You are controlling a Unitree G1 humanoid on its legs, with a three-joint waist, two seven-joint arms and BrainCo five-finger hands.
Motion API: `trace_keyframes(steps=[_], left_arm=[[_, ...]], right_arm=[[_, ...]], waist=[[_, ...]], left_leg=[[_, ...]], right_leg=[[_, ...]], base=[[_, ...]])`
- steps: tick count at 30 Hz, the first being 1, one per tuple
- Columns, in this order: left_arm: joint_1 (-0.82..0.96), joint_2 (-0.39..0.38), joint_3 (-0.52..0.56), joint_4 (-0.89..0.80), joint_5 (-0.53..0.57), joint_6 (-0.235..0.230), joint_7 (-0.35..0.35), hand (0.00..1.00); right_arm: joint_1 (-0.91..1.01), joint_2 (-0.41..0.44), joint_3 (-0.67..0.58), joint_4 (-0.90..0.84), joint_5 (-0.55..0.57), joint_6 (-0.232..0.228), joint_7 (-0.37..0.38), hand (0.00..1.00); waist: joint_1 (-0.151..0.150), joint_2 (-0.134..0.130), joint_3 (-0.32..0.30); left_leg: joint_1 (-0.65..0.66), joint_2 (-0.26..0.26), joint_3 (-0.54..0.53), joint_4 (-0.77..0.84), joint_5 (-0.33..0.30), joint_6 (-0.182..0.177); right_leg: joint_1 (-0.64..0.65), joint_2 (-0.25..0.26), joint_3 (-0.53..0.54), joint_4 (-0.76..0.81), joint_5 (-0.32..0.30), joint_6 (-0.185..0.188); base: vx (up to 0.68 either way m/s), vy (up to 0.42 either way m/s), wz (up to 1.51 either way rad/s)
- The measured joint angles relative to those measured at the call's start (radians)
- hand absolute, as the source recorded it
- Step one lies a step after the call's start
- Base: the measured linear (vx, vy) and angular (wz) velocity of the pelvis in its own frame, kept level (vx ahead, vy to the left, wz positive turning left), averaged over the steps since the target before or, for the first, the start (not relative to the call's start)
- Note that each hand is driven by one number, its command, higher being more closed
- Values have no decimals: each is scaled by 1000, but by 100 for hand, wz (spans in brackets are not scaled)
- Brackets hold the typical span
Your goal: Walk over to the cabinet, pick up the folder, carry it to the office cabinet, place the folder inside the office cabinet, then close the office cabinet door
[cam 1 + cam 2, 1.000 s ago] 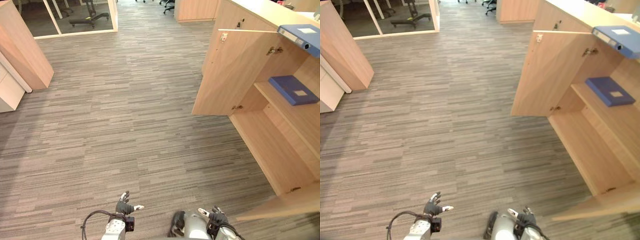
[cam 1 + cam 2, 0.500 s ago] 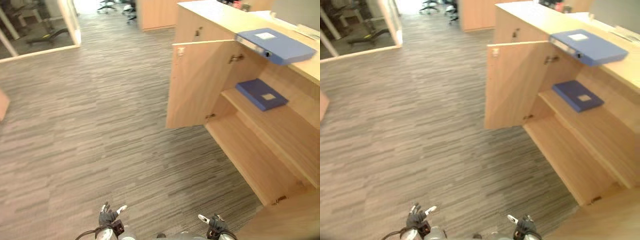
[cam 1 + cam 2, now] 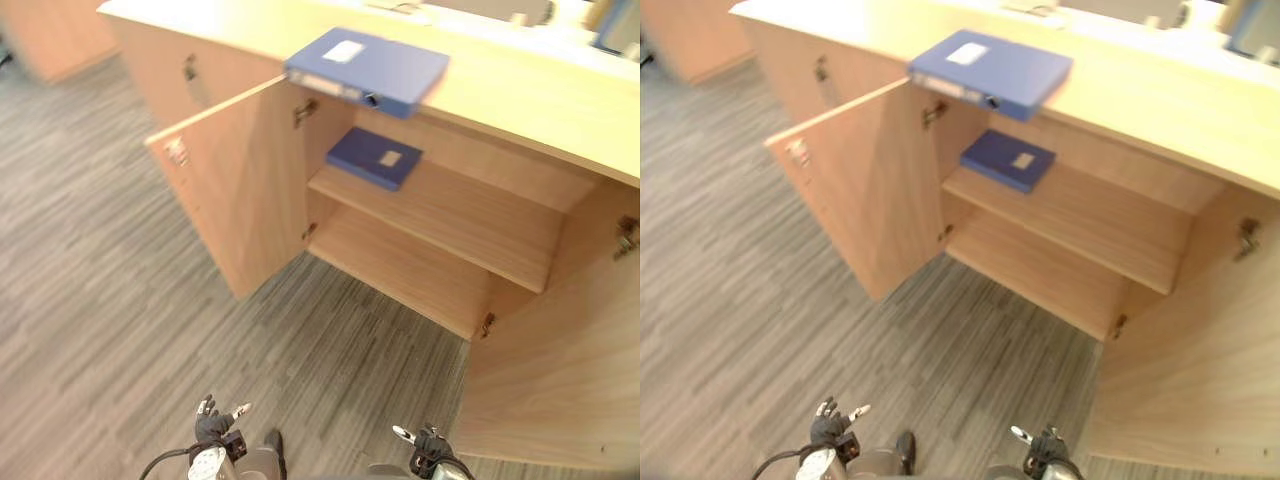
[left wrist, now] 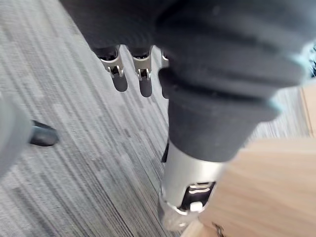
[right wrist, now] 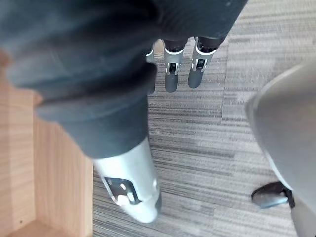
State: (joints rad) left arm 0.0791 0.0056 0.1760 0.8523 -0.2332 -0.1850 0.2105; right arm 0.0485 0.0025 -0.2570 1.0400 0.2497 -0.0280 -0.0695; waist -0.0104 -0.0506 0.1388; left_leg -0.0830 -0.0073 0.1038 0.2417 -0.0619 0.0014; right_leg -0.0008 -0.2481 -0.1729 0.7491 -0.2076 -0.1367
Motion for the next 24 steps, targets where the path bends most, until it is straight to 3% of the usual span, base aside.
trace_keyframes(steps=[1, 2, 3, 4, 5, 6, 7, 8, 9, 10, 12, 13, 17, 19, 21, 22, 23, 24], left_arm=[[1, 0, -18, -3, 0, -3, -2, 0], [0, -4, -16, 1, 0, -2, -1, 0], [-6, 1, -10, 2, 0, -2, 0, 0], [-12, 7, -5, 2, 1, -2, 2, 0], [-23, 18, 1, 3, 2, -1, 2, 0], [-33, 20, 6, 3, 2, -1, 2, 0], [-38, 20, 8, 3, 2, -1, 1, 0], [-51, 20, 19, 3, 1, -1, 1, 0], [-58, 21, 25, 3, 1, -1, 0, 0], [-65, -5, 25, 24, 1, 4, -3, 0], [-63, -46, 2, 7, 6, 1, -6, 0], [-62, -56, -21, 6, 9, 2, -11, 0], [-39, -63, -20, 3, 41, 4, -25, 0], [-18, -64, -22, 1, 40, 8, -29, 0], [11, -64, -3, -11, 40, 15, -35, 0], [36, -64, 7, -27, 38, 19, -37, 0], [55, -62, 8, -44, 37, 23, -40, 0], [59, -60, 12, -60, 36, 23, -41, 0]], right_arm=[[17, -12, -11, 1, 1, 1, 3, 0], [23, -22, -33, 5, 2, 0, 3, 0], [20, -27, -35, 5, 3, -5, 3, 0], [16, -29, -34, 5, 1, -6, 3, 0], [10, -29, -31, 0, 0, -9, 11, 0], [9, -31, -31, -9, 0, -17, 19, 0], [10, -33, -30, -8, -1, -18, 22, 0], [10, -27, -30, -8, -3, -18, 25, 0], [16, -16, -29, -6, -6, -18, 25, 0], [22, -28, -53, -3, -6, -16, 23, 0], [43, -30, -76, -1, -16, -13, 23, 0], [52, -32, -81, 0, -16, -13, 22, 0], [71, -30, -74, -3, -11, -12, 17, 0], [83, -25, -66, -12, 5, -12, 17, 0], [94, -25, -52, -28, 8, -13, 11, 0], [96, -38, -21, -38, 9, -14, 5, 0], [92, -42, -5, -49, 10, -15, -1, 0], [82, -41, 16, -52, 10, -15, -4, 0]], waist=[[-2, 8, -5], [-16, 37, -14], [-24, 41, -11], [-23, 42, -10], [-23, 55, 0], [-28, 62, 9], [-29, 61, 13], [-31, 29, 29], [-32, 6, 34], [-43, 22, 49], [-51, 23, 50], [-60, 41, 45], [-60, 47, 33], [-61, 42, 24], [-53, 45, 18], [-47, 59, 13], [-31, 69, 8], [-21, 67, 6]], left_leg=[[68, -7, 19, -55, -4, 1], [110, 7, 29, -93, -5, 0], [144, 24, 45, -120, -5, 0], [159, 38, 56, -134, -5, 0], [177, 80, 72, -141, -14, -14], [196, 125, 90, -142, -38, -37], [208, 144, 99, -143, -56, -46], [247, 161, 127, -146, -92, -86], [260, 150, 130, -147, -104, -102], [295, 166, 116, -147, -115, -113], [294, 137, 98, -142, -109, -100], [293, 134, 112, -155, -105, -99], [313, 187, 112, -154, -101, -97], [265, 201, 114, -15, -122, -107], [139, 252, 114, 330, -141, -104], [53, 316, 123, 565, -117, -100], [2, 368, 146, 723, -140, -83], [-23, 379, 170, 778, -166, -75]], right_leg=[[-33, -68, -78, 105, 87, -2], [-56, -92, -119, 166, 102, -3], [-71, -97, -153, 181, 24, 53], [-91, -87, -163, 181, -20, 79], [-140, -46, -179, 156, -93, 125], [-185, 0, -200, 100, -120, 155], [-203, 23, -207, 52, -120, 161], [-225, 51, -207, -122, -100, 189], [-216, 48, -208, -204, -46, 163], [-163, 75, -236, -219, -58, 143], [-147, 82, -253, -226, -59, 143], [-125, 105, -272, -255, -67, 128], [-43, 180, -313, -364, -71, 118], [8, 196, -316, -432, -63, 112], [77, 221, -311, -512, -45, 111], [133, 249, -286, -550, -39, 104], [171, 268, -244, -571, -40, 102], [198, 265, -206, -581, -40, 102]], base=[[349, 135, -63], [274, 99, -60], [198, 66, -46], [159, 19, -57], [219, -58, -68], [181, -68, -67], [239, -179, -73], [156, -184, -54], [249, -299, -39], [177, -217, -6], [231, -152, 7], [241, -102, 17], [213, -110, 18], [253, -100, 12], [254, -90, -21], [324, -1, -73], [394, 19, -102], [379, 134, -131]])
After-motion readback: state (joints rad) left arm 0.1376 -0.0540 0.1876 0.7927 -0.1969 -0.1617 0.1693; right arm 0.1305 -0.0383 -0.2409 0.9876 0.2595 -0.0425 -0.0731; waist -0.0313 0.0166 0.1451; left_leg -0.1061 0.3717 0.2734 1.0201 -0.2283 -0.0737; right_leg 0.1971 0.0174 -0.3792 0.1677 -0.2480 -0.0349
